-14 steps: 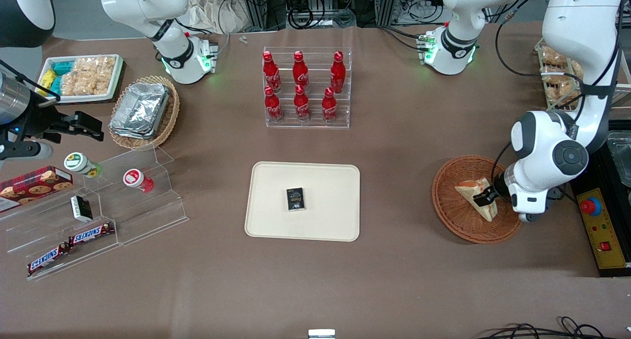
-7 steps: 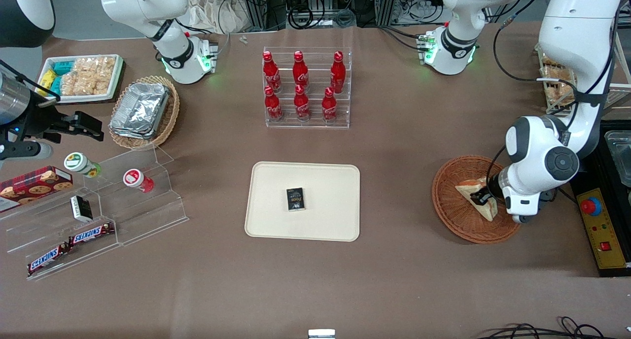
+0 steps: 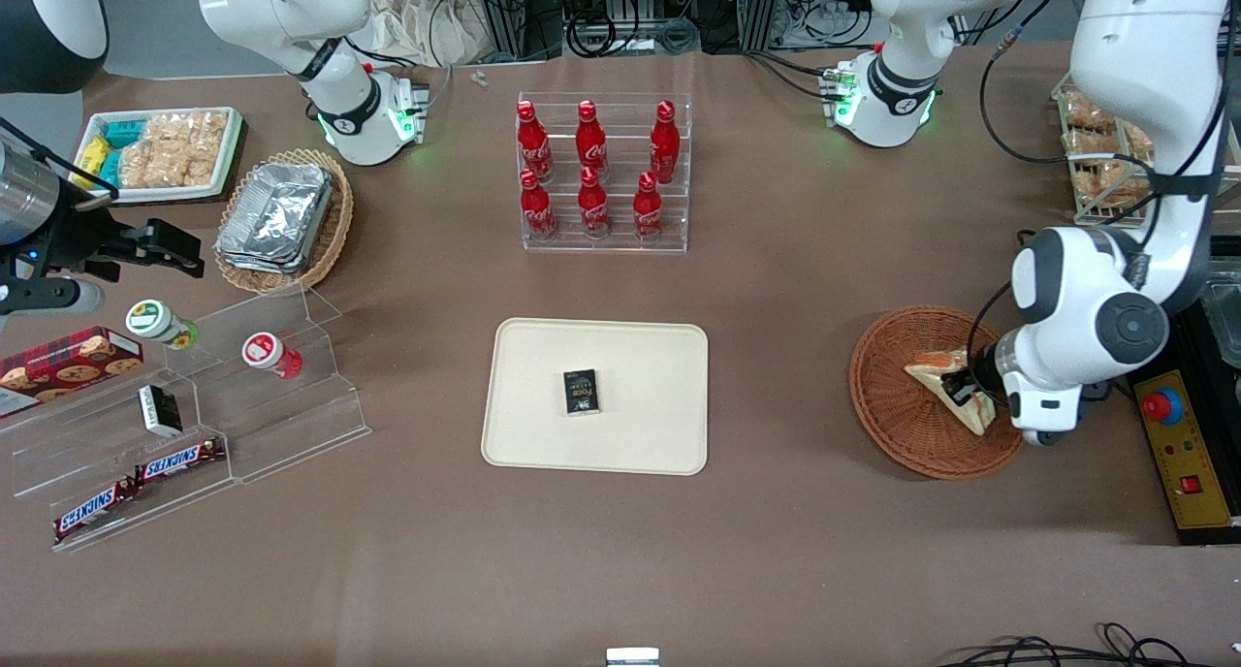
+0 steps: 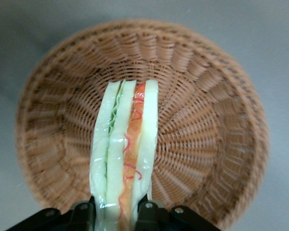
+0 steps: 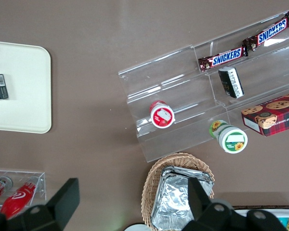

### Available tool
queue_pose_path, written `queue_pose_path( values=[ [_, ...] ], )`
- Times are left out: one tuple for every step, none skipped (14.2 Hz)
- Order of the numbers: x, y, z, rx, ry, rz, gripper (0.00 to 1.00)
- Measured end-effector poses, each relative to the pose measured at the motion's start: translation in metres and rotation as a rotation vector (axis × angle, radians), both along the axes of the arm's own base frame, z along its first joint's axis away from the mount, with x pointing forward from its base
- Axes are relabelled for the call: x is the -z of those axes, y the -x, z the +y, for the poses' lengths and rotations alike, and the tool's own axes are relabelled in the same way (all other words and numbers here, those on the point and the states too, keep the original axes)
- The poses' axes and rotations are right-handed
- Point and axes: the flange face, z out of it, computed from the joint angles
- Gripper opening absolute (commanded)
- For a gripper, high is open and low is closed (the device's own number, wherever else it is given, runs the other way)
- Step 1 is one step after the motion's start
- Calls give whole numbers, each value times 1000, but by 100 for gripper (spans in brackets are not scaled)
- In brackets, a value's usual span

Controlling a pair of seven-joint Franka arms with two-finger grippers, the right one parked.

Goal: Place sandwich from basket to tray
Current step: 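Lift the sandwich and carry it with the left gripper to the cream tray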

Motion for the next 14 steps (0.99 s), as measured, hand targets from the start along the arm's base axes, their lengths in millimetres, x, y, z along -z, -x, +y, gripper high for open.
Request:
queue_pose_path(
  values=[
    [-31, -8, -8, 11, -1, 14, 0],
    [-68, -16, -21, 28, 5, 17, 0],
    [-106, -22, -38, 47, 22, 12, 0],
    [-139, -25, -59, 74, 47, 3, 0],
    [-162, -24, -82, 108, 67, -9, 0],
    [-174, -21, -108, 149, 84, -17, 0],
    [-176, -16, -139, 196, 99, -16, 0],
    [-169, -10, -173, 251, 112, -2, 0],
    [-156, -3, -211, 309, 123, 16, 0],
    [-139, 1, -250, 365, 134, 30, 0],
    [-118, 4, -287, 416, 144, 36, 0],
    [-92, 5, -321, 461, 150, 36, 0],
    [-64, 5, -350, 496, 158, 33, 0],
    [-35, 6, -371, 520, 169, 29, 0]
  ],
)
